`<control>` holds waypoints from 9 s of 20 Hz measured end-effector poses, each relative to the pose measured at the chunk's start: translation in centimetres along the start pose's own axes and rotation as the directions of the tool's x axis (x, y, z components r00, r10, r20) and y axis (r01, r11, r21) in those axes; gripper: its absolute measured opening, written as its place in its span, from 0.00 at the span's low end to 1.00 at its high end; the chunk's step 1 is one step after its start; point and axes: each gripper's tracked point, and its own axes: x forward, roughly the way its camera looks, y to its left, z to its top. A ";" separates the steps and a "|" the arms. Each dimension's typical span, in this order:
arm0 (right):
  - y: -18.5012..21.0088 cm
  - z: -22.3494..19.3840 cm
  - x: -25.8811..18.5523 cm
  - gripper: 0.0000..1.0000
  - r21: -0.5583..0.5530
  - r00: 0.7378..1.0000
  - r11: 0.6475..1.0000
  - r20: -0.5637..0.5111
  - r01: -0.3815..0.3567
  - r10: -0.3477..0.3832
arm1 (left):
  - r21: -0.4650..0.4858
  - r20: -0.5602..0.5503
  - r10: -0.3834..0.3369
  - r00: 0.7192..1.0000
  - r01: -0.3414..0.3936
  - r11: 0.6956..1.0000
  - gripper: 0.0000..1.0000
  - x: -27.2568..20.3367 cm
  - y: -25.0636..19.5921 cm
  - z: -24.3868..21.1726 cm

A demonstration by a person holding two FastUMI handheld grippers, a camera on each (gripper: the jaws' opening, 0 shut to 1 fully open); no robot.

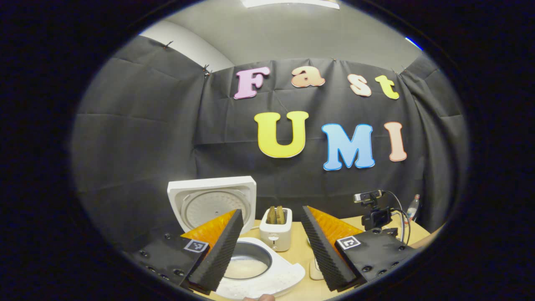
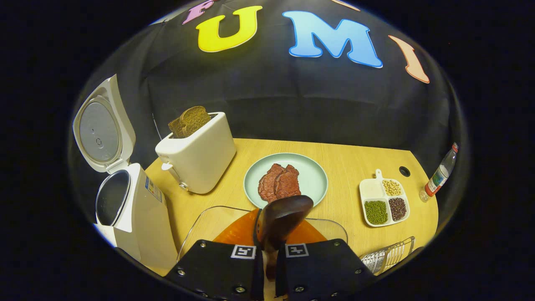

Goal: Close the left gripper, press the button to open the rice cooker; take a wooden spoon from the chopstick holder with the right hand, scoop a spoonful of rice and pour it into the rice cooker, then put the wooden spoon back into the chopstick holder.

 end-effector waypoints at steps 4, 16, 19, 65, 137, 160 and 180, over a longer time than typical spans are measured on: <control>2.3 -0.8 0.2 0.11 0.086 0.996 0.993 -0.015 -0.084 0.086 | -0.014 -0.021 0.042 0.999 -0.042 0.999 1.00 -0.7 1.4 -0.6; -1.2 1.2 -3.0 0.11 0.665 0.945 0.678 0.146 -0.312 0.291 | 0.019 -0.014 0.000 1.000 0.000 1.000 1.00 -1.7 -1.0 0.9; -1.0 4.0 -5.8 0.11 0.722 0.905 0.558 0.244 -0.409 0.348 | 0.009 -0.007 -0.023 1.000 0.023 1.000 1.00 -1.8 -1.8 1.1; 27.3 12.7 -7.6 0.11 0.447 0.777 0.647 0.221 -0.618 0.590 | -0.097 0.075 0.013 0.997 -0.006 0.995 0.90 -5.5 5.4 3.0; -7.8 19.0 -28.6 0.11 0.051 0.837 0.998 0.547 -0.034 0.000 | -0.058 0.089 -0.276 0.957 0.282 0.958 0.90 -0.1 -8.3 4.3; -22.1 5.7 -19.1 0.11 0.364 0.925 0.928 0.321 0.078 -0.204 | -0.059 0.030 -0.230 0.973 0.231 0.971 0.90 -0.7 -11.6 4.2; -23.4 -3.0 -10.9 0.30 0.262 0.955 0.938 0.132 0.226 -0.267 | -0.039 -0.033 -0.152 0.988 0.151 0.988 0.93 -0.3 -10.7 2.3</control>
